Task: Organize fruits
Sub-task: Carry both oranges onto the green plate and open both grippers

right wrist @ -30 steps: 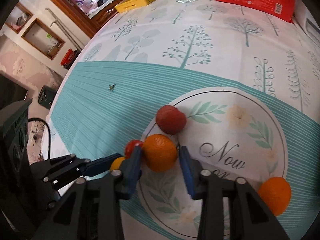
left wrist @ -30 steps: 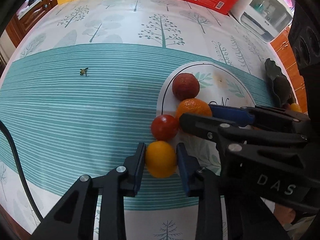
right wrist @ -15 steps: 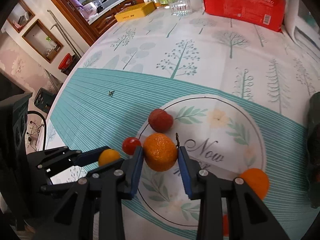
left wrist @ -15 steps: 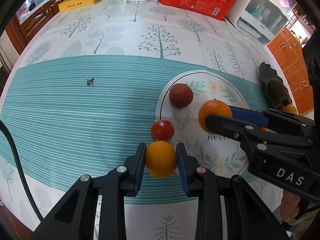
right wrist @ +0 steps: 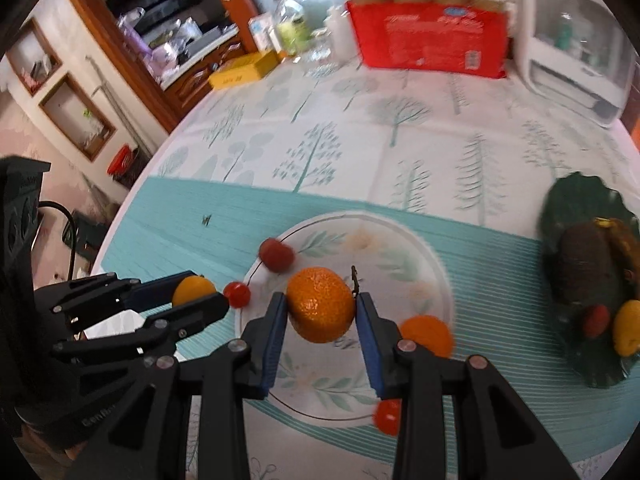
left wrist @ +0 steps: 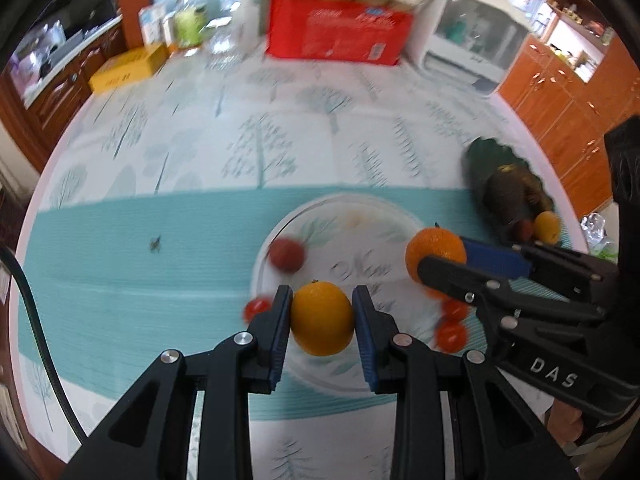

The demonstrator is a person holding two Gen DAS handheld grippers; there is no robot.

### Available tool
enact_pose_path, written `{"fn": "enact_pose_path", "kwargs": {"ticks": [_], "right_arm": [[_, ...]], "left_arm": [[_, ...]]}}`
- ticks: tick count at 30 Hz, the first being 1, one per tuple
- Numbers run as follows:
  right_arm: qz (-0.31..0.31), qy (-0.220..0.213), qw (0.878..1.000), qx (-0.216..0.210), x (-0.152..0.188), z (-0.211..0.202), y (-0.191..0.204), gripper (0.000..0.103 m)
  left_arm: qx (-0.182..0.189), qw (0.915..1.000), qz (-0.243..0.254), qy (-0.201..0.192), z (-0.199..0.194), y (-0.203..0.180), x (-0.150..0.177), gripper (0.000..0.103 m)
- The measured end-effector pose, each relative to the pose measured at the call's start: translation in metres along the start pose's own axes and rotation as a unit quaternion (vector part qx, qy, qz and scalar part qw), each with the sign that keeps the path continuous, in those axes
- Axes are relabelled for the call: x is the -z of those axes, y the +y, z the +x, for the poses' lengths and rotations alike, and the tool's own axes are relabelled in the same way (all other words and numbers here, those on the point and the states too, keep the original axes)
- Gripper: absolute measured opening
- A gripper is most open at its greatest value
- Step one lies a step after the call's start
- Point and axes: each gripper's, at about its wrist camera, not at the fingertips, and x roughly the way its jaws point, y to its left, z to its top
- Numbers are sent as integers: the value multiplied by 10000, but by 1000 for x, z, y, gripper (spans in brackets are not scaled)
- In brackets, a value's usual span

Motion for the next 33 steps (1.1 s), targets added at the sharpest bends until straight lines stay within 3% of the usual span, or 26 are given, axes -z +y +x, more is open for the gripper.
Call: {"fn": "enact_pose_path", "kwargs": {"ticks": [9,17,24,33], "right_arm": [[458,-577,9965,402,1,-63,-70,35],[820,-873,9886,917,2,-102,-150,35],[1027,-877,9839,1172,-3,-108,-216,35],[1176,-402,9854,1168,-7,-72,-270,35]], "left_arm": [[238,9978,541,-315,-10,-78,-49,29],[394,9931,1024,-412,13,-161,-100,29],[375,9929,1108,-198,63,-214,-143,29],[237,9939,1011,371,136,-249,-170,29]]}}
